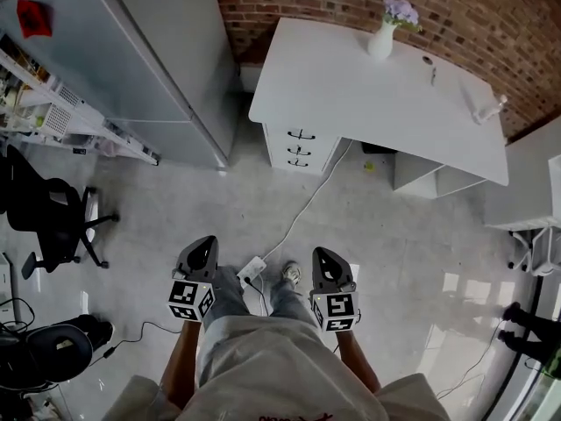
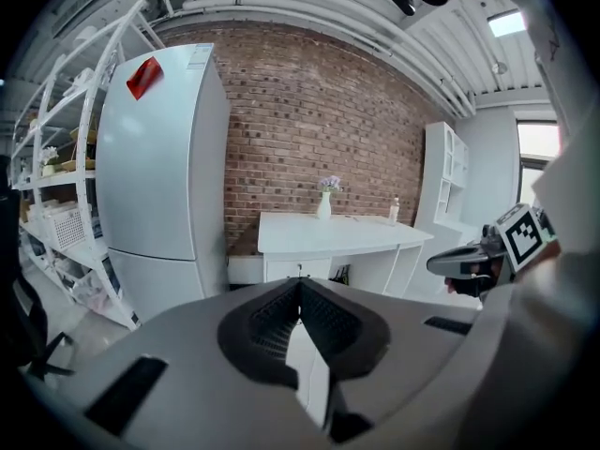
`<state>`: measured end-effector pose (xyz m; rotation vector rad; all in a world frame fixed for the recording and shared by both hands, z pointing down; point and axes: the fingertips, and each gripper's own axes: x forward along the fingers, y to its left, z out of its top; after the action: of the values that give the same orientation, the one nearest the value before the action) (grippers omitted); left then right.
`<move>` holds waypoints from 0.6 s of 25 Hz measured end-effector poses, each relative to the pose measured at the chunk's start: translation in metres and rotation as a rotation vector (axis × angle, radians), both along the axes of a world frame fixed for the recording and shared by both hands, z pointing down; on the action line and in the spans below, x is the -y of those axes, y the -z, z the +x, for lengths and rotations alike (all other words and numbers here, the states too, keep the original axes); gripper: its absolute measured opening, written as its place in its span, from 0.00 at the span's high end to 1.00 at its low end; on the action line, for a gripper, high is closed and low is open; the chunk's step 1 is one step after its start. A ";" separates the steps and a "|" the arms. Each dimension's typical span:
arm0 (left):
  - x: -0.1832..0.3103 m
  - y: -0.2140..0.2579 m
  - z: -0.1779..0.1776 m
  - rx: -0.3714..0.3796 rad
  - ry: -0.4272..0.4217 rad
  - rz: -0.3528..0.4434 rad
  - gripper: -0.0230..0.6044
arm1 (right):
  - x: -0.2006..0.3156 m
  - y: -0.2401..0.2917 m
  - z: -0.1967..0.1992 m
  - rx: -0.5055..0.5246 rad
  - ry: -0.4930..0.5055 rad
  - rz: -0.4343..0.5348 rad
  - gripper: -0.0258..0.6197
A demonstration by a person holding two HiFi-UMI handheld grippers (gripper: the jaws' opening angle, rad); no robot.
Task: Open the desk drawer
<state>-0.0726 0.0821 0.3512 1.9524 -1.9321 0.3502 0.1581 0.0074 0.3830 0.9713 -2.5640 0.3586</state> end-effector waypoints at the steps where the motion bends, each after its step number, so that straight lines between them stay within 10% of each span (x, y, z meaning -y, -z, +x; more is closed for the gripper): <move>1: 0.004 -0.003 -0.002 -0.006 -0.001 -0.005 0.94 | 0.003 -0.002 -0.002 0.000 -0.004 -0.003 0.93; 15: 0.107 -0.048 -0.061 -0.026 -0.252 -0.026 0.94 | 0.074 -0.041 -0.077 -0.058 -0.188 -0.016 0.93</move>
<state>-0.1338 -0.0248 0.3997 2.1758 -1.6592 0.4125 0.0813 -0.0668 0.4236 1.2023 -2.4210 0.3952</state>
